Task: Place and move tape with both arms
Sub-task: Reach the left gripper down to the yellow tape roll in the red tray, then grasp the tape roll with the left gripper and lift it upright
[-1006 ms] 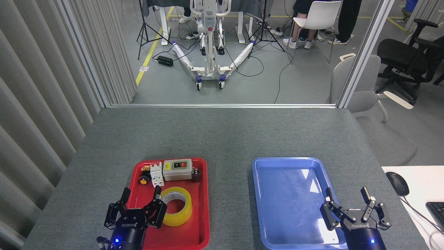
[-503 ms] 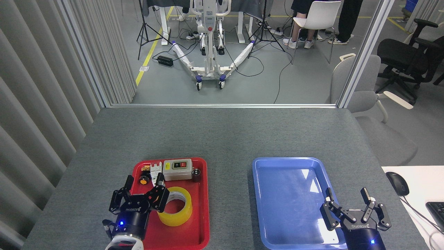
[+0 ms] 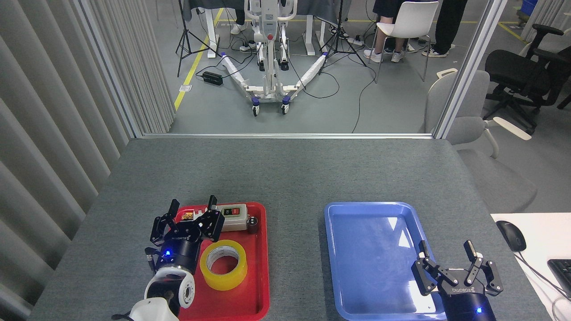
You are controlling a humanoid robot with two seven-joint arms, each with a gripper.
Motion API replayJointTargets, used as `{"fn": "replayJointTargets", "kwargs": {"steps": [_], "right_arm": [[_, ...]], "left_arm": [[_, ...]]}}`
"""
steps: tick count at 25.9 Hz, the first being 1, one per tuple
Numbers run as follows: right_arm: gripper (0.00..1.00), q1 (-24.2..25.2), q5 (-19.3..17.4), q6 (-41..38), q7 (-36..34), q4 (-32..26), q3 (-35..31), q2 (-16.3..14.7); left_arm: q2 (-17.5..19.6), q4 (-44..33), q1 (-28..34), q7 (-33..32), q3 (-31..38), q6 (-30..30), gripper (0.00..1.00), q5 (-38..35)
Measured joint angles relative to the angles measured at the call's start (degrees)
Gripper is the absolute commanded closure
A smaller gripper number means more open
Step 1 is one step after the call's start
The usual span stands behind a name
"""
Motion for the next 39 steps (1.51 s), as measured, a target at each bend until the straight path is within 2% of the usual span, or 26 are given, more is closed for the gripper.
{"fn": "replayJointTargets", "kwargs": {"steps": [7, 10, 13, 19, 21, 23, 29, 39], "right_arm": [[0.00, -0.1, 0.0, -0.2, -0.1, 0.1, 0.1, 0.1], [0.00, -0.4, 0.0, -0.2, -0.2, 0.1, 0.2, 0.1], [0.00, -0.6, 0.0, -0.2, -0.1, 0.1, 0.2, 0.1], [0.00, -1.0, 0.1, -0.2, 0.3, 0.1, 0.6, 0.1], [0.00, -1.0, 0.1, -0.2, 0.4, 0.1, 0.7, 0.1], [0.00, -1.0, 0.1, -0.2, 0.4, 0.1, 0.8, 0.1], [0.00, -1.0, 0.3, -0.2, 0.4, 0.2, 1.0, 0.2], [0.00, -1.1, 0.4, -0.2, 0.5, 0.2, 1.7, 0.8]], "left_arm": [[2.8, 2.3, -2.2, -0.6, -1.0, 0.5, 0.00, -0.1], [3.0, 0.7, -2.7, -5.4, -1.0, 0.5, 0.00, 0.1], [2.7, -2.0, -2.8, -18.1, -0.7, 1.7, 0.00, 0.5], [1.8, -7.3, -3.6, -54.1, -0.7, 11.0, 0.00, 1.8], [1.5, -8.0, -3.9, -61.6, -0.8, 13.0, 0.00, 2.1], [1.2, -8.4, -4.2, -66.4, -1.0, 14.0, 0.00, 2.5], [1.1, -7.7, -5.3, -71.7, -1.6, 14.7, 0.00, 5.7], [2.2, -1.5, -5.9, -70.3, -2.5, 15.0, 0.00, 5.7]]}}
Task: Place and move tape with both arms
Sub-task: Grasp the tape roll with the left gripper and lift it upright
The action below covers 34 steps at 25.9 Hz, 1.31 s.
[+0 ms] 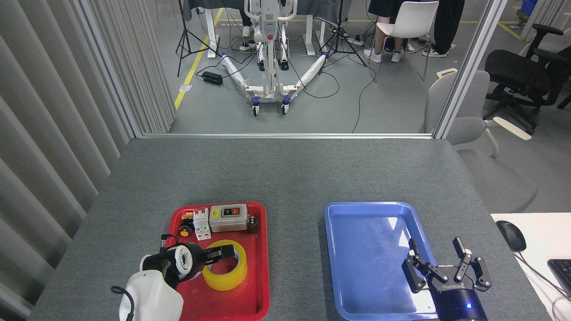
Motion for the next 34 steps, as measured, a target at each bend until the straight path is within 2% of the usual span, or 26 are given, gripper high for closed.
{"fn": "replayJointTargets", "kwargs": {"steps": [8, 20, 21, 23, 25, 26, 27, 34], "right_arm": [[0.00, 0.1, 0.0, 0.0, 0.0, 0.1, 0.1, 0.1], [0.00, 0.2, 0.0, 0.0, 0.2, 0.1, 0.1, 0.3], [0.00, 0.3, 0.0, 0.0, 0.1, 0.1, 0.1, 0.3], [0.00, 0.3, 0.0, 0.0, 0.1, 0.1, 0.1, 0.3], [0.00, 0.3, 0.0, 0.0, 0.0, 0.1, 0.1, 0.3], [0.00, 0.3, 0.0, 0.0, 0.0, 0.1, 0.1, 0.3], [0.00, 0.3, 0.0, 0.0, 0.0, 0.1, 0.1, 0.3], [0.00, 0.1, 0.0, 0.0, 0.0, 0.1, 0.1, 0.3]], "left_arm": [[2.5, 2.8, 0.0, 3.4, -2.9, 0.6, 0.00, -0.1], [3.5, 8.4, -1.0, 5.7, -8.8, 1.7, 0.00, -0.1], [3.5, 8.8, -1.1, 6.3, -9.2, 2.2, 0.06, -0.2], [3.5, 9.1, -1.3, 8.4, -9.6, 3.5, 0.29, -0.8], [3.5, 9.3, -1.4, 11.8, -9.9, 4.9, 0.68, -2.0], [3.5, 9.3, -1.5, 13.6, -10.1, 5.4, 0.95, -2.5], [3.6, 9.4, -1.5, 15.1, -10.2, 5.6, 1.00, -2.9], [4.1, 9.1, -1.5, 18.1, -10.3, 5.7, 1.00, -3.5]]}}
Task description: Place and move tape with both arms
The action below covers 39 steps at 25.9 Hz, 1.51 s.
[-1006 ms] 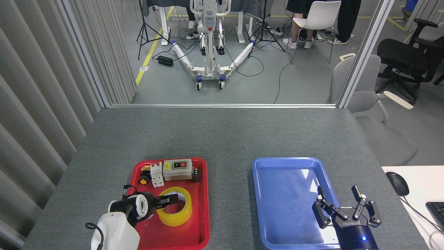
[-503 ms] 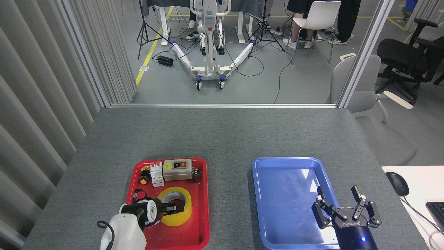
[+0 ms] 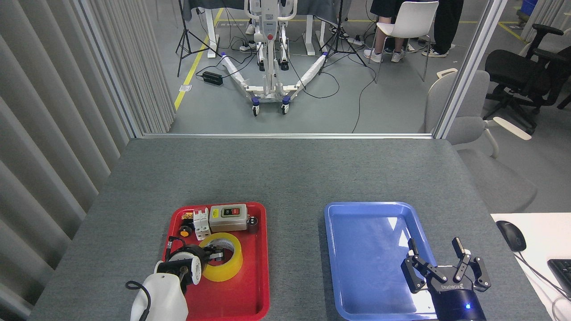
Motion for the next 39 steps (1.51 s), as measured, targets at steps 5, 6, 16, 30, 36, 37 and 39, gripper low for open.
{"fn": "replayJointTargets", "kwargs": {"steps": [5, 6, 16, 30, 36, 37, 39], "right_arm": [[0.00, 0.0, 0.0, 0.0, 0.0, 0.0, 0.0, 0.3], [0.00, 0.0, 0.0, 0.0, 0.0, 0.0, -0.1, 0.5], [0.00, -0.2, 0.1, 0.1, -0.1, 0.0, -0.1, 1.9], [0.00, -3.3, -1.3, -5.7, 1.2, -0.8, -0.4, 2.7], [0.00, -3.7, -15.0, -16.0, 8.0, -0.8, -0.2, 1.0], [0.00, -3.7, -17.4, -17.7, 8.4, -0.9, 0.5, -1.0], [0.00, -3.6, -21.7, -20.6, 8.8, -1.0, 3.5, -6.2]], "left_arm": [[0.6, -1.4, 0.1, 0.0, 0.1, -2.0, 1.00, 0.7], [0.7, -1.9, 0.2, 0.0, 0.2, -2.7, 1.00, 0.8], [1.9, -7.7, 2.7, -6.8, 8.0, -17.2, 1.00, 21.7], [-1.0, -11.3, 8.2, -7.4, 11.0, -28.9, 1.00, 72.7], [-2.6, -6.5, 13.5, -12.6, 4.3, -45.1, 1.00, 75.5], [-3.2, -6.1, 14.0, -13.5, 3.9, -46.5, 1.00, 75.7], [-4.1, -5.5, 14.8, -14.4, 3.6, -48.0, 1.00, 75.8]]}}
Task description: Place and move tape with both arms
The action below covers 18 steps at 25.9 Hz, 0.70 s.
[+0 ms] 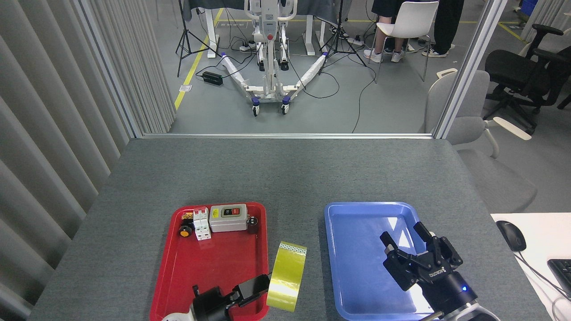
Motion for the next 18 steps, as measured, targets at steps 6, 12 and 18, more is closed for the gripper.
{"fn": "replayJointTargets", "kwargs": {"steps": [6, 12, 18], "right_arm": [[0.00, -1.2, -7.2, -3.3, -5.3, -1.2, 14.5, -19.6], [0.00, -4.2, -9.0, -4.5, -9.6, -2.5, 24.4, -27.1], [0.00, -7.3, -8.8, -5.5, -7.4, -2.5, 30.1, -24.1]], "left_arm": [[-1.1, 0.4, 0.6, -1.0, -0.2, -1.0, 1.00, 0.1], [-1.0, 0.3, 0.7, -1.8, -0.1, -1.0, 1.00, 0.2], [-0.9, 0.2, 0.7, -2.1, 0.1, -1.2, 1.00, 0.2]]}}
